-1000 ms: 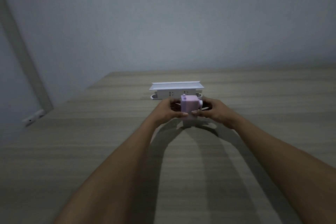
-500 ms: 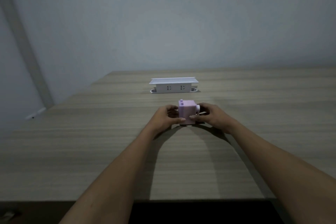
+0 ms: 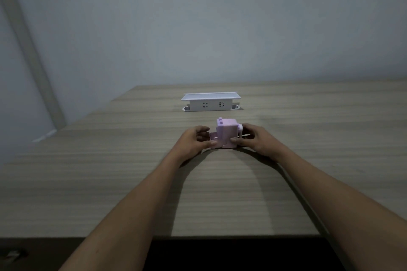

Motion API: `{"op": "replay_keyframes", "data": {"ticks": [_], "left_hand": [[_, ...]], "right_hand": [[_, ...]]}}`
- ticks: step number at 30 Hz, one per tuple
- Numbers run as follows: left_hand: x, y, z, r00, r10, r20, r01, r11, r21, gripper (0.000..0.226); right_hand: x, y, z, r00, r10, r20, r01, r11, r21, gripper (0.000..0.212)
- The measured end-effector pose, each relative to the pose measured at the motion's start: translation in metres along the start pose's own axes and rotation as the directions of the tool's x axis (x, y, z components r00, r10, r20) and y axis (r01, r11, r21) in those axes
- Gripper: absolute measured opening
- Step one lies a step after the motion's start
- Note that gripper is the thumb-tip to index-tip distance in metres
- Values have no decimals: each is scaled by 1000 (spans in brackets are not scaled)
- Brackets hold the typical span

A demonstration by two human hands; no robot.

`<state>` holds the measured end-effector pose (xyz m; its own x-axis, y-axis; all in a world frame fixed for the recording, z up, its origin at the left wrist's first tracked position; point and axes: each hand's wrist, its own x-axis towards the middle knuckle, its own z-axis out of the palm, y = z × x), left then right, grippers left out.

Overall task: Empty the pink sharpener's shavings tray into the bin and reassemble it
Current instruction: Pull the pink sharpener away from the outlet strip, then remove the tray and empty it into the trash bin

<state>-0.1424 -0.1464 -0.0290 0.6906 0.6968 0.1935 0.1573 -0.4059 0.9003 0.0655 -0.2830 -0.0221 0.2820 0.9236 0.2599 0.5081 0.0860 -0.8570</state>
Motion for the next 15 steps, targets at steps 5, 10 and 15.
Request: {"op": "replay_keyframes", "data": {"ticks": [5,10,15], "left_hand": [[-15,-10,-27,999,-33,-31,33,999,0,77],[-29,-1,-50,995,-21,-95,20,1000,-10,73],[-44,21,-62,993,33,-110,-32,999,10,71]], "right_hand": [[-1,-1,-1,997,74,39,-71,996,-56,76],[-7,-11,-3,985,166,41,-167,986,17,118],[-22,-23,-12,987,133,-92,-130,991,39,110]]}}
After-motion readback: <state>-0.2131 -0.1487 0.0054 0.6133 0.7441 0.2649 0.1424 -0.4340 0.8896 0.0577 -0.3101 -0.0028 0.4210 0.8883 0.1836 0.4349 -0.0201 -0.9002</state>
